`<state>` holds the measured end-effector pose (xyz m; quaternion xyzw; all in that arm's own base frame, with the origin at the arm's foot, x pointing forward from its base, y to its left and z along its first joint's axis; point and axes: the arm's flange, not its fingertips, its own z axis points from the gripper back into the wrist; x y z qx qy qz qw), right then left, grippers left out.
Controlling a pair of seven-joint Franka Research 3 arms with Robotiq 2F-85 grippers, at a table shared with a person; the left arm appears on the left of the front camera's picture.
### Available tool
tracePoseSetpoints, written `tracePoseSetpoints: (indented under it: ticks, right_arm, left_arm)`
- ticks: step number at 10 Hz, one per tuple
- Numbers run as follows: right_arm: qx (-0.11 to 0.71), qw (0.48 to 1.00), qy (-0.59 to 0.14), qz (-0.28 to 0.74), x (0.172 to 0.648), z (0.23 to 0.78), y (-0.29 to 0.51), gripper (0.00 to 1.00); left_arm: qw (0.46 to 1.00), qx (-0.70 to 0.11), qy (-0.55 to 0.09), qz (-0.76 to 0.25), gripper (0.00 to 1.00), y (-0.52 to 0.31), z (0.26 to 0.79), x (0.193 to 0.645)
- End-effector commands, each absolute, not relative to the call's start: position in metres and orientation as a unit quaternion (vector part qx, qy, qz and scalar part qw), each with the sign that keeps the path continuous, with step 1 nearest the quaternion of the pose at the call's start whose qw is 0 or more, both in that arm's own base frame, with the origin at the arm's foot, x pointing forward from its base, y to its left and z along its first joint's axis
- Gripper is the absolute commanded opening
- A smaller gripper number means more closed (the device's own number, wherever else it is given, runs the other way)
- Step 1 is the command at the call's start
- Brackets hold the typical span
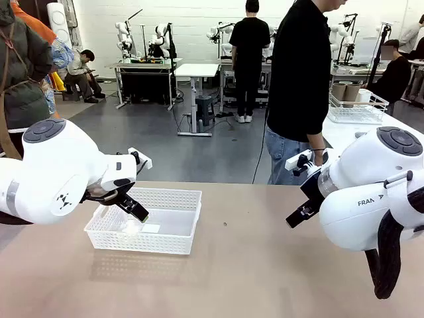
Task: Clean and organize the cups into the basket.
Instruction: Pick up the Organizing basket and move it to the center of the table, then pick up the Reusable plastic cup from the right side of the table and place it inside the Organizing basket.
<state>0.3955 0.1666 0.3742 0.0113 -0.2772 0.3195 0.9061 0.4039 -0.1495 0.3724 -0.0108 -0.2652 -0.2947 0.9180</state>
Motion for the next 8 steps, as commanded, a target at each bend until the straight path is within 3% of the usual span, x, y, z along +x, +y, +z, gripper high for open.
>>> tracePoseSetpoints:
  ticks: [1, 8]
  right_arm:
    - [0.011, 0.906, -0.277, 0.319, 0.3955, 0.3742, 0.1667, 1.00]
    - [0.011, 0.906, -0.277, 0.319, 0.3955, 0.3742, 0.1667, 1.00]
  left_arm:
    - [0.918, -0.011, -0.265, -0.295, 1.00, -0.1496, 0.3724, 0.4039]
    - [0.918, -0.011, -0.265, -0.295, 1.00, -0.1496, 0.3724, 0.4039]
